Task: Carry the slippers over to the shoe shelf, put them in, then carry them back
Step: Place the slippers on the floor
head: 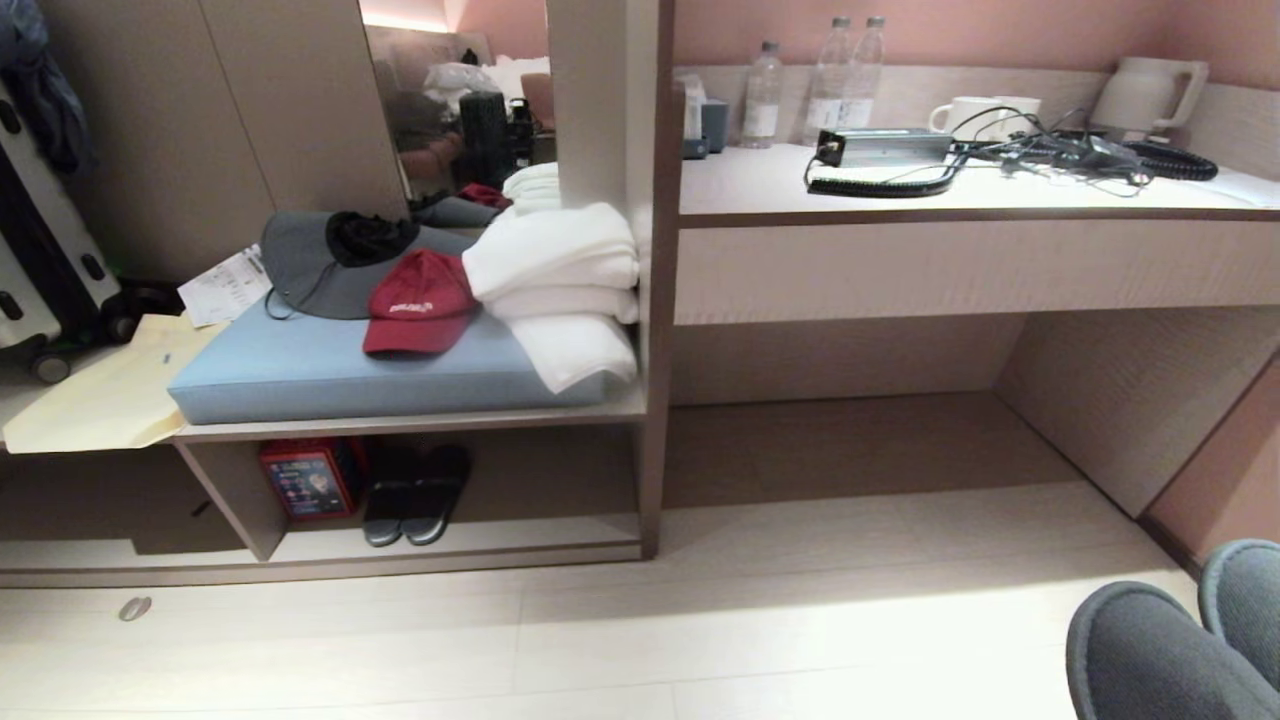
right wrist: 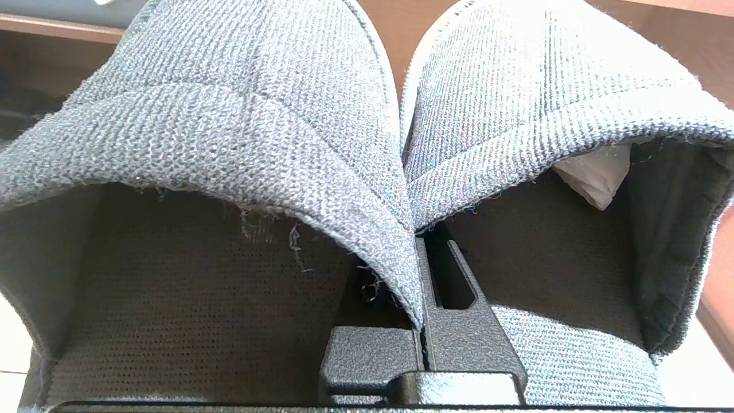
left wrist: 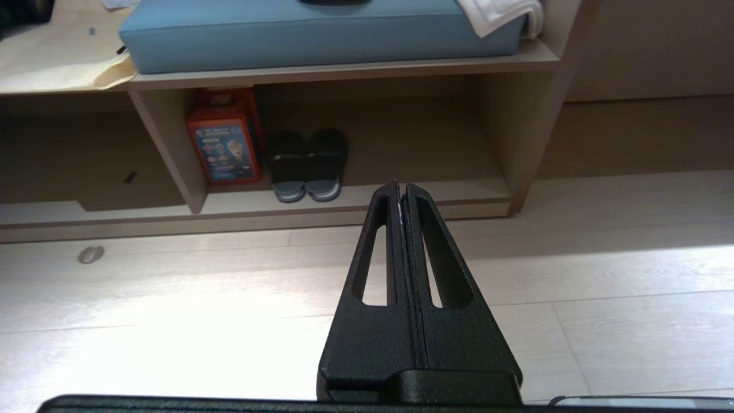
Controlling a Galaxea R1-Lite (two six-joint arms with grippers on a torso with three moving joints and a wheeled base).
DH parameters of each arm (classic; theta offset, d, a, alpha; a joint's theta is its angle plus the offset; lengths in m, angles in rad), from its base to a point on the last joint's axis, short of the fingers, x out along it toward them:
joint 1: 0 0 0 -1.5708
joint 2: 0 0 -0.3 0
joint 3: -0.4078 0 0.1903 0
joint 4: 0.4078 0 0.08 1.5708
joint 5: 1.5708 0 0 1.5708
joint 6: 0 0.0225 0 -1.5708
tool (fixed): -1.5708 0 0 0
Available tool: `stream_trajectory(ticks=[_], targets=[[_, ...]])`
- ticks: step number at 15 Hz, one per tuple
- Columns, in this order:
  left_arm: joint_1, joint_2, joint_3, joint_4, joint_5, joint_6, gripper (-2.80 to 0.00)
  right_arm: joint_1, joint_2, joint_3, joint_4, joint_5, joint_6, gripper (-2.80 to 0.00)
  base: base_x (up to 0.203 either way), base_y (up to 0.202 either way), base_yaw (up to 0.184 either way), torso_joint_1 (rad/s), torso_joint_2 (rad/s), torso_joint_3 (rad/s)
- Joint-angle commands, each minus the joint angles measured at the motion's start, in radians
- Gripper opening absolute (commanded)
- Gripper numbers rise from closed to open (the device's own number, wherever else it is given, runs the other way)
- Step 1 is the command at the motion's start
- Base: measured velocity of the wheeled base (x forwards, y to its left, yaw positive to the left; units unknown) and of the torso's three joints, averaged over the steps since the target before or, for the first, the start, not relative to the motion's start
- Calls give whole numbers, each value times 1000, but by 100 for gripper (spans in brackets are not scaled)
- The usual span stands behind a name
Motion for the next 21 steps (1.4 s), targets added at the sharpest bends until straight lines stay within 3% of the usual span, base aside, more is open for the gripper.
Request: stream_trajectory(ticks=[1, 21], targets=[[0, -1, 0, 0, 0, -1, -280, 0, 1, 0, 0, 0, -1, -280, 0, -196, 2, -2, 2, 5], [0, -1, 0, 0, 0, 1, -280, 0, 1, 0, 0, 0, 0, -280, 0, -196, 2, 2, 2, 4]])
